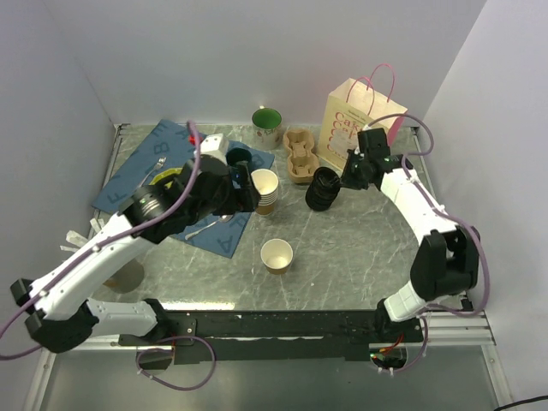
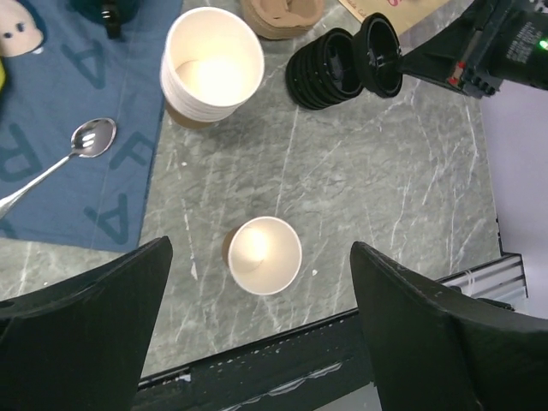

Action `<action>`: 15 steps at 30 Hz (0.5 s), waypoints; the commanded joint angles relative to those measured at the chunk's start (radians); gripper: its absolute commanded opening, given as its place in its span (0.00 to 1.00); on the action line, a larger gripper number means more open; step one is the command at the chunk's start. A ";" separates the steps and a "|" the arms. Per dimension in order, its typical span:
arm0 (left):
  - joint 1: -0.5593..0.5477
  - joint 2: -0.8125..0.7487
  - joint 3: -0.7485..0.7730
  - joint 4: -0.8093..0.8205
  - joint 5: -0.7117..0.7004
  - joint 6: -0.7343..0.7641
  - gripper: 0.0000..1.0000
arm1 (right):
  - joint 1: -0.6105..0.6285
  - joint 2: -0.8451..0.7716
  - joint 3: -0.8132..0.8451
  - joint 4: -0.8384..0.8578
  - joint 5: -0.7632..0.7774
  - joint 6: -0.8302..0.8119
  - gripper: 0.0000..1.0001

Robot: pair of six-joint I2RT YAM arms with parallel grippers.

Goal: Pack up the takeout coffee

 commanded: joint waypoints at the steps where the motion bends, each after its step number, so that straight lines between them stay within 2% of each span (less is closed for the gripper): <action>1: 0.009 0.084 0.098 0.061 0.059 0.024 0.89 | 0.097 -0.141 0.011 -0.075 0.033 -0.031 0.13; 3: 0.015 0.121 0.123 0.070 0.089 0.038 0.87 | 0.137 -0.204 0.003 -0.103 0.065 -0.037 0.13; 9: 0.028 0.258 0.240 0.058 0.173 0.058 0.73 | 0.285 -0.377 -0.029 -0.204 0.155 0.013 0.13; 15: 0.028 0.312 0.269 0.123 0.270 0.105 0.75 | 0.351 -0.465 -0.034 -0.232 0.165 0.052 0.13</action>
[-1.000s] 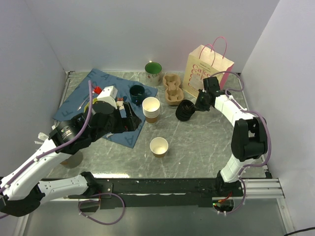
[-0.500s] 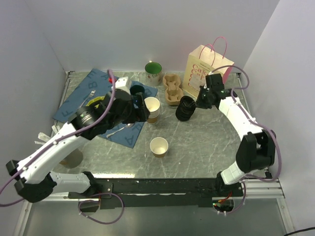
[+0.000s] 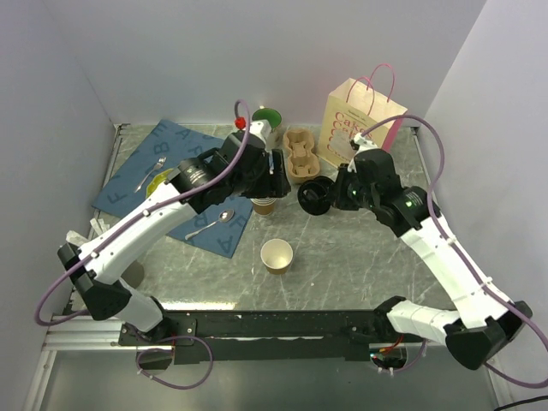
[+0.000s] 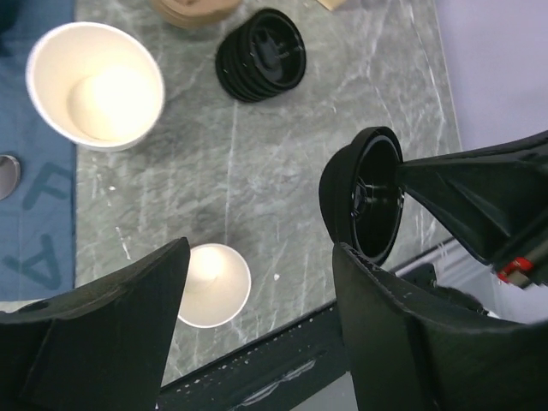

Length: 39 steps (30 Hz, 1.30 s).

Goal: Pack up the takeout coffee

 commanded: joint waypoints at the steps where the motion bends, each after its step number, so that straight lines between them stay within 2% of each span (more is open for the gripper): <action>1: 0.001 0.004 0.045 0.075 0.092 0.045 0.75 | 0.028 -0.034 -0.003 -0.045 0.048 0.033 0.13; 10: -0.005 0.039 0.023 0.130 0.201 0.022 0.71 | 0.088 -0.031 0.020 -0.075 0.043 0.039 0.13; 15: -0.009 0.075 0.021 0.076 0.195 0.006 0.66 | 0.102 -0.038 0.023 -0.085 0.046 0.038 0.13; 19: -0.015 0.156 0.104 -0.035 0.197 0.038 0.61 | 0.111 -0.037 0.033 -0.092 0.060 0.023 0.13; 23: -0.026 0.174 0.114 -0.047 0.188 0.046 0.54 | 0.113 -0.031 0.046 -0.097 0.060 0.015 0.13; 28: -0.034 0.193 0.103 -0.053 0.178 0.039 0.40 | 0.116 -0.021 0.058 -0.094 0.054 0.012 0.13; 29: -0.035 0.197 0.101 -0.056 0.174 0.039 0.31 | 0.117 -0.018 0.064 -0.094 0.052 0.010 0.13; 31: -0.037 0.202 0.095 -0.054 0.172 0.039 0.22 | 0.119 -0.014 0.067 -0.095 0.051 0.009 0.13; 32: -0.037 0.202 0.085 -0.041 0.175 0.041 0.14 | 0.120 -0.014 0.069 -0.095 0.048 0.007 0.13; 35: -0.037 0.191 0.052 -0.001 0.218 0.036 0.02 | 0.120 -0.020 0.072 -0.086 0.037 0.007 0.15; 39: -0.035 0.168 0.015 0.076 0.269 0.016 0.01 | 0.122 -0.031 0.084 -0.083 0.028 0.009 0.16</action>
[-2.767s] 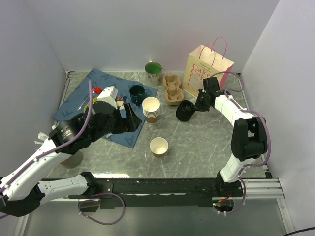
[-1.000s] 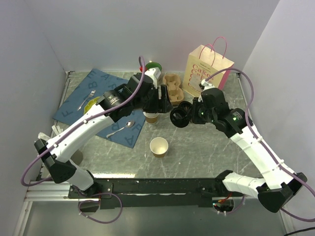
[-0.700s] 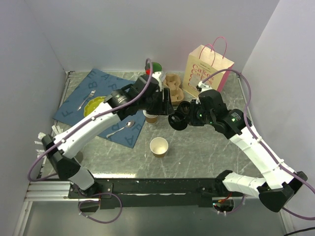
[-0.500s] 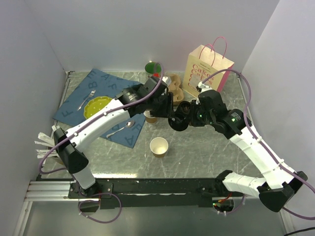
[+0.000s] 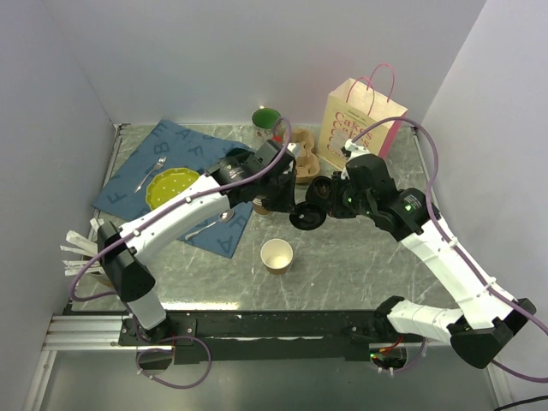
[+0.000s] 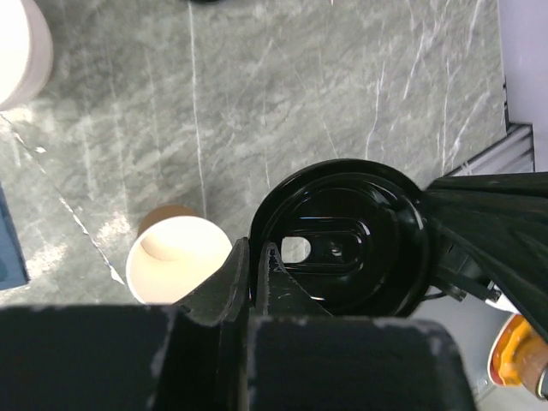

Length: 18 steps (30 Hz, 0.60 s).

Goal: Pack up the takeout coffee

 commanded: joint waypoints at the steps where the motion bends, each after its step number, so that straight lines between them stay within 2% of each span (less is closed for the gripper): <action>1: -0.003 -0.033 -0.027 0.122 0.071 -0.028 0.01 | 0.010 -0.015 0.054 0.018 -0.017 -0.005 0.17; 2: -0.001 -0.040 -0.032 0.129 0.076 -0.031 0.01 | 0.010 -0.018 0.068 0.011 -0.022 0.000 0.19; 5: 0.026 -0.055 -0.047 0.161 0.138 -0.053 0.01 | 0.007 -0.036 0.120 -0.005 -0.031 0.030 0.33; 6: 0.054 -0.061 -0.056 0.175 0.173 -0.063 0.01 | 0.007 -0.050 0.133 -0.005 -0.040 0.038 0.42; 9: 0.129 -0.108 -0.110 0.284 0.345 -0.131 0.01 | 0.004 -0.106 0.152 0.045 -0.056 0.059 0.55; 13: 0.215 -0.179 -0.199 0.477 0.535 -0.263 0.01 | 0.004 -0.244 0.054 0.223 -0.117 0.131 0.58; 16: 0.263 -0.225 -0.288 0.664 0.644 -0.396 0.01 | 0.002 -0.364 -0.090 0.467 -0.166 0.148 0.53; 18: 0.278 -0.245 -0.328 0.768 0.692 -0.479 0.01 | 0.004 -0.425 -0.197 0.562 -0.194 0.148 0.51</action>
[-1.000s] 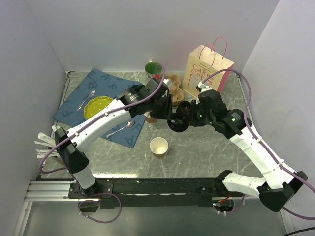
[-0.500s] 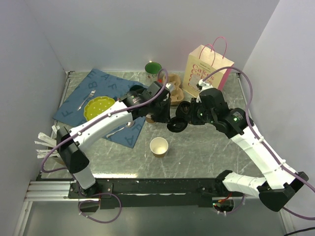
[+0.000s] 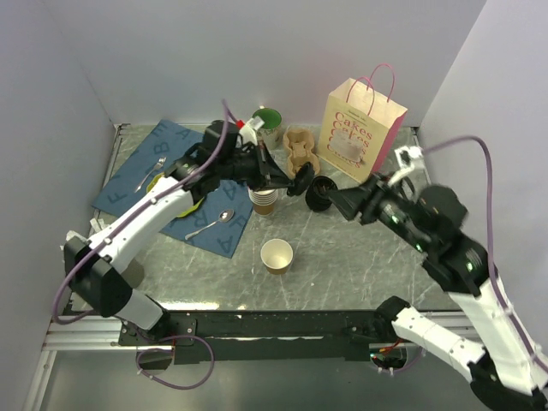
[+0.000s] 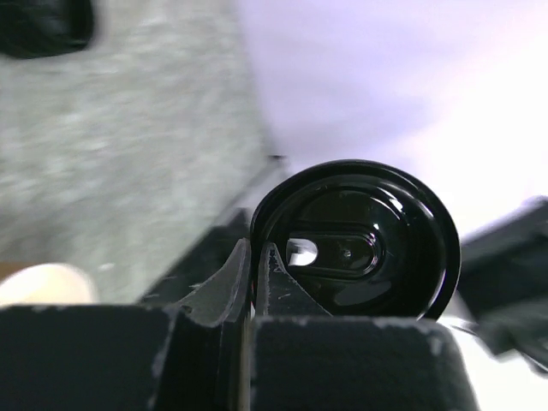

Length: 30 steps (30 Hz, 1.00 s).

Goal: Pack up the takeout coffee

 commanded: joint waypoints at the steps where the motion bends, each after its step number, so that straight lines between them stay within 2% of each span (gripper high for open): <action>1: 0.020 -0.072 -0.058 0.326 0.216 -0.214 0.01 | 0.002 -0.110 -0.151 0.299 -0.052 0.052 0.51; 4: 0.020 -0.091 -0.074 0.423 0.254 -0.259 0.01 | 0.002 -0.078 -0.115 0.199 0.056 0.097 0.49; 7: 0.020 -0.125 -0.125 0.582 0.262 -0.300 0.01 | 0.002 -0.018 -0.051 0.190 0.035 0.130 0.46; 10: 0.020 -0.154 -0.189 0.743 0.253 -0.378 0.01 | 0.002 0.004 -0.047 0.262 -0.018 0.228 0.45; 13: 0.020 -0.173 -0.229 0.829 0.216 -0.430 0.01 | 0.002 -0.012 -0.102 0.394 -0.054 0.343 0.45; 15: 0.018 -0.179 -0.237 0.840 0.213 -0.443 0.01 | 0.001 -0.009 -0.127 0.473 -0.081 0.376 0.45; 19: 0.018 -0.187 -0.235 0.822 0.207 -0.429 0.01 | 0.001 0.022 -0.106 0.484 -0.111 0.398 0.45; 30: 0.000 -0.204 -0.286 0.903 0.182 -0.464 0.01 | 0.004 0.077 -0.109 0.535 -0.154 0.442 0.41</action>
